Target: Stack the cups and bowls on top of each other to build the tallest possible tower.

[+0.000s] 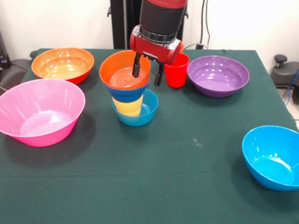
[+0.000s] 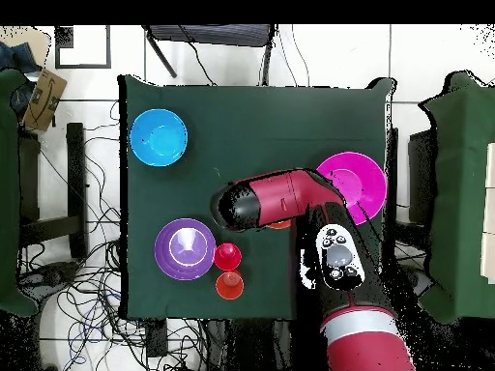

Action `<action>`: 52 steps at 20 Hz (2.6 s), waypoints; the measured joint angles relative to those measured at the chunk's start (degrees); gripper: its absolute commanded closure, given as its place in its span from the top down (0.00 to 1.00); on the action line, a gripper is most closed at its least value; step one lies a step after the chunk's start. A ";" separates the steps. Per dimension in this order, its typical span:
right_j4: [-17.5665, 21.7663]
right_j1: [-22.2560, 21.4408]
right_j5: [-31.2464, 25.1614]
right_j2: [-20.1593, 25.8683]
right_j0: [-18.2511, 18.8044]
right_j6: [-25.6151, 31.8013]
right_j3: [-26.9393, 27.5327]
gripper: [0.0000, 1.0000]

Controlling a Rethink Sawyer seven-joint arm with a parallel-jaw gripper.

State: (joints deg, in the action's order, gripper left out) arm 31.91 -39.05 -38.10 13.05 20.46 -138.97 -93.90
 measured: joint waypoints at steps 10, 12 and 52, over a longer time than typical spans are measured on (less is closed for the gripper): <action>0.05 -0.01 -0.01 0.10 0.00 0.00 0.22 1.00; 0.08 -0.01 -0.01 0.10 0.01 0.00 0.22 1.00; 0.37 -0.26 -1.84 0.97 0.03 0.00 0.57 0.00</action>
State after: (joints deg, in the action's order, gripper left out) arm 32.28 -39.31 -39.95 14.02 20.49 -138.97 -93.33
